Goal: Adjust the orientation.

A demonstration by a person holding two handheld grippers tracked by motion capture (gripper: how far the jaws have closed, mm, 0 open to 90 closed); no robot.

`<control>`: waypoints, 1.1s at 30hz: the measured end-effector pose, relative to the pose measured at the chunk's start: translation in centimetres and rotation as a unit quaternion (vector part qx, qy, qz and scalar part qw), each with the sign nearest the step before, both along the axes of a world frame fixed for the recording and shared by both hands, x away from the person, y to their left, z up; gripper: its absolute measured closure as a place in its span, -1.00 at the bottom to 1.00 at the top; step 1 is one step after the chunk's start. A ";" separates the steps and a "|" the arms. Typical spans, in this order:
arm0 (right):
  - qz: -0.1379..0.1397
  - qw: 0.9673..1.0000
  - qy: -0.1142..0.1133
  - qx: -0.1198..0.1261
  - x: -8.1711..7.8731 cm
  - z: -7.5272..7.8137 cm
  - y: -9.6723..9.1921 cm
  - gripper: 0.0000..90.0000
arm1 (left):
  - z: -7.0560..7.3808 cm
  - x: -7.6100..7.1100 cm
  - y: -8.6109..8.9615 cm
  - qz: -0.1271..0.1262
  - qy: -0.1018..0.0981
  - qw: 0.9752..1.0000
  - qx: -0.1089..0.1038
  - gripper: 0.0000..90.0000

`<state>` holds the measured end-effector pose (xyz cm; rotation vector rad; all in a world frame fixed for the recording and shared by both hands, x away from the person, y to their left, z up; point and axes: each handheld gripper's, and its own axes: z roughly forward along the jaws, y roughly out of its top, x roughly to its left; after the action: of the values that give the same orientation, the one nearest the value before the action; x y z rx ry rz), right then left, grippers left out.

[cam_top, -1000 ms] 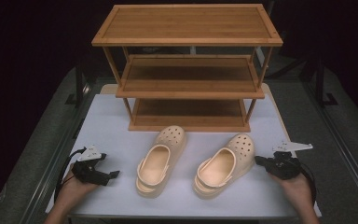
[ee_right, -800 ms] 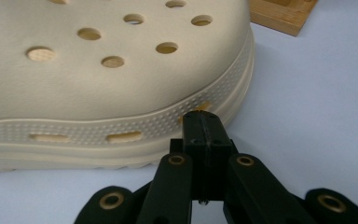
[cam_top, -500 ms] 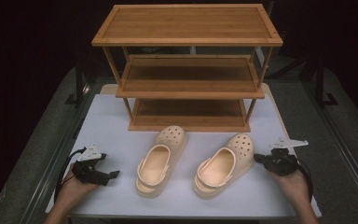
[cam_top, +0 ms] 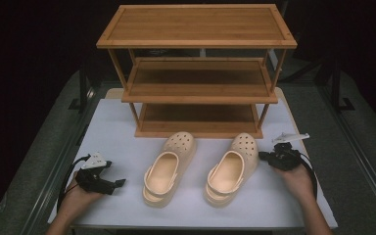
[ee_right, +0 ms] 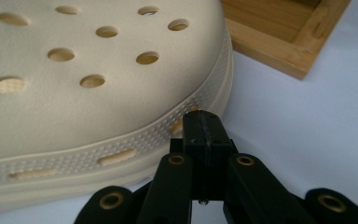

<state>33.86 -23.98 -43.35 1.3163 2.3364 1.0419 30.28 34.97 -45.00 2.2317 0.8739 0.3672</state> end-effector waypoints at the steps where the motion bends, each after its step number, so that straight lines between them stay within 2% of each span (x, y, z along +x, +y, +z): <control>1: 0.002 1.000 0.000 0.001 0.3 0.0 0.2 0.99 | 0.0 0.0 0.0 0.000 0.000 1.000 0.000 -0.81; 6: 0.015 1.000 0.000 0.004 1.7 -0.1 1.3 0.99 | 0.0 0.0 0.0 0.000 0.001 1.000 0.000 -0.81; 14: 0.037 0.999 0.002 0.013 3.1 -0.2 3.4 1.00 | 0.0 0.0 0.0 0.001 0.000 1.000 -0.001 -0.81; 23: 0.065 0.998 0.003 0.019 4.1 -0.3 5.7 1.00 | 0.0 0.0 0.0 0.000 0.000 1.000 0.000 -0.81; 33: 0.077 0.997 0.002 0.024 4.6 -0.4 7.2 0.99 | 0.0 0.0 0.0 0.000 0.001 1.000 0.000 -0.81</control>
<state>38.47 -16.76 -43.75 1.1702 2.4627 1.1467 30.29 34.97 -45.01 2.2314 0.8751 0.3650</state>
